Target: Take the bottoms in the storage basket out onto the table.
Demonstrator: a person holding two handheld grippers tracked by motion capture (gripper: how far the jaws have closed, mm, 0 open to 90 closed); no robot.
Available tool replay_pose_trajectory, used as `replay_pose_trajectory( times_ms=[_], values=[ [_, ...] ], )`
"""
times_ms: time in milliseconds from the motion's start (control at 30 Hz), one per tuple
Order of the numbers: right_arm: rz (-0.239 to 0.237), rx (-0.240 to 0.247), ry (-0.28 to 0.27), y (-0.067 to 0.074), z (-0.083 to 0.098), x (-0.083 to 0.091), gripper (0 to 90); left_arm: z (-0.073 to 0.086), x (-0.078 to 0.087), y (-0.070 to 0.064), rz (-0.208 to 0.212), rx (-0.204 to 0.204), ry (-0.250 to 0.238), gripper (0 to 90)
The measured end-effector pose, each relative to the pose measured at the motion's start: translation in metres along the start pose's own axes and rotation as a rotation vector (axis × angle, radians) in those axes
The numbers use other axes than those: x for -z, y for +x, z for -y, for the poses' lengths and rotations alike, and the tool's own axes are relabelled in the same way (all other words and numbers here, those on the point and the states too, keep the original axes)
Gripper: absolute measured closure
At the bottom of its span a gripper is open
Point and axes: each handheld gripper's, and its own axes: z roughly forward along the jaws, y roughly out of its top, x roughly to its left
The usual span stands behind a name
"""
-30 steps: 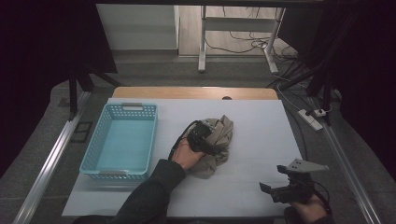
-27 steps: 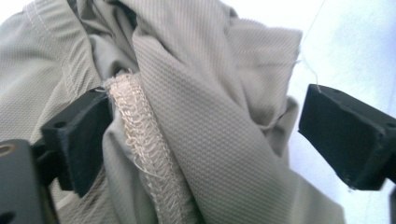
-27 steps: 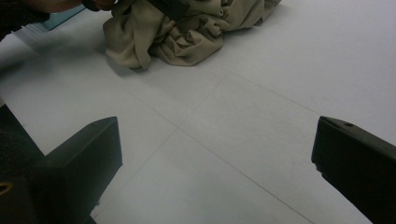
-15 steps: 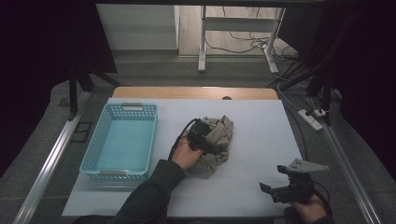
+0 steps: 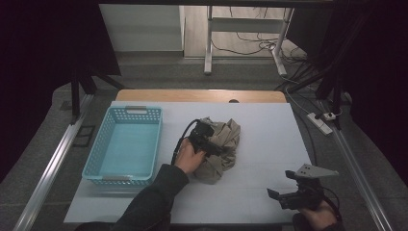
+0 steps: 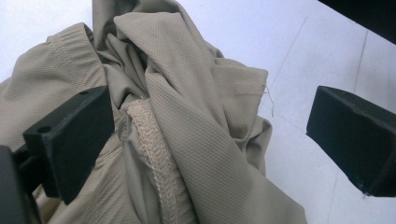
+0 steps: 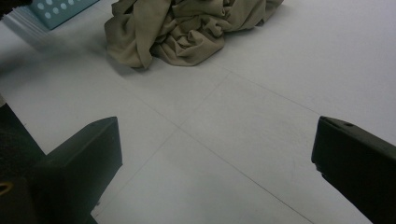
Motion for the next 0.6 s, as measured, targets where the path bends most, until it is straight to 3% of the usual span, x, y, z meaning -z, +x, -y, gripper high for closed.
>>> replay_pose_trajectory(
  times_ms=[100, 200, 600],
  values=[
    [0.0, 0.0, 0.0, 0.0, 0.0, 0.0, 1.4, -0.001, 0.003, 0.0, 0.013, 0.002, 0.004, 2.0],
    [0.001, 0.0, 0.0, 0.0, 0.0, 0.0, 1.4, -0.003, 0.005, -0.002, 0.026, -0.028, 0.04, 2.4],
    [0.001, 0.001, 0.003, 0.0, 0.0, 0.0, 1.4, -0.012, 0.021, -0.008, 0.071, -0.039, 0.005, 1.0]
  ],
)
